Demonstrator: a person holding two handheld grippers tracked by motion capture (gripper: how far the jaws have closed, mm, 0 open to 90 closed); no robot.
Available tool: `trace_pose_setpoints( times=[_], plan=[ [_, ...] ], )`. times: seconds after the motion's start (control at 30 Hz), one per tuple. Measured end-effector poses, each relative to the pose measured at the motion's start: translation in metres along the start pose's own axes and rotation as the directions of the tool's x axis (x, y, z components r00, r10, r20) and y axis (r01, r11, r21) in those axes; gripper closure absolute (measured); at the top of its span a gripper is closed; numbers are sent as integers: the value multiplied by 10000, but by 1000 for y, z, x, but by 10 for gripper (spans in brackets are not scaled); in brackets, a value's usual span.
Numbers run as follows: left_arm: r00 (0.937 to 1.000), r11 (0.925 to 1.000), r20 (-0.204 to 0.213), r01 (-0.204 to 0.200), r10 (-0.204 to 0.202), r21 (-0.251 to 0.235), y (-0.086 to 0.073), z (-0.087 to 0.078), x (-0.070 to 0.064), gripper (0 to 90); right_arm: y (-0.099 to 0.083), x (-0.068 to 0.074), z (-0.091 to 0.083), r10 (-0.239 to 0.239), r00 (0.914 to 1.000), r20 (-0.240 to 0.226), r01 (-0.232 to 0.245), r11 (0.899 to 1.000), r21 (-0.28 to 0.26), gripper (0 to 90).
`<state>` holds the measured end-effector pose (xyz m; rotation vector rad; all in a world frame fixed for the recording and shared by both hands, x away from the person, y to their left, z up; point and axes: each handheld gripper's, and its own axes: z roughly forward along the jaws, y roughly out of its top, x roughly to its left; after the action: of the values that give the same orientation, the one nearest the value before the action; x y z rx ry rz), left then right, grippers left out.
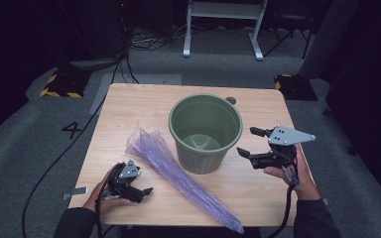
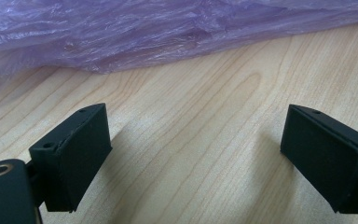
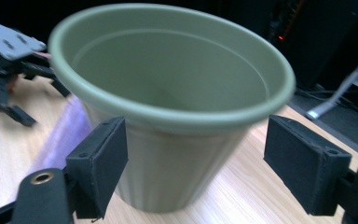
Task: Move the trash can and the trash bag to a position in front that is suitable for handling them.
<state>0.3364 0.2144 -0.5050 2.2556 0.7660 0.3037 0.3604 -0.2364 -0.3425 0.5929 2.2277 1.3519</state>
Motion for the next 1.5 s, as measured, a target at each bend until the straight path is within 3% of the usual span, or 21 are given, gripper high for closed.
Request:
trace_pose_setpoints(
  times=[0.23,0.37,0.57,0.77,1.13,1.37,1.5],
  plan=[
    [10000,10000,-4,-6,6,2,0,0,0,79,16,12,11,-366,9973,-632,363,9993,-56,232],
    [10000,10000,-5,-7,7,4,0,0,0,79,20,17,20,-592,9955,-744,598,9982,59,270],
    [10000,10000,-1,-8,8,4,0,0,0,79,23,19,36,-667,9820,-1765,710,9973,182,324],
    [10000,10000,1,-11,11,4,0,0,0,79,26,26,42,-1070,9695,-2207,1183,9922,389,475],
    [10000,10000,52,-6,6,24,0,0,0,78,35,31,51,-1874,9586,-2144,2052,9766,638,585],
    [10000,10000,53,-7,7,29,0,0,0,78,41,34,54,-2012,9583,-2030,2241,9697,971,641],
    [10000,10000,54,-6,6,28,1,0,0,78,43,34,55,-1962,9649,-1747,2186,9685,1193,703]
  ],
)
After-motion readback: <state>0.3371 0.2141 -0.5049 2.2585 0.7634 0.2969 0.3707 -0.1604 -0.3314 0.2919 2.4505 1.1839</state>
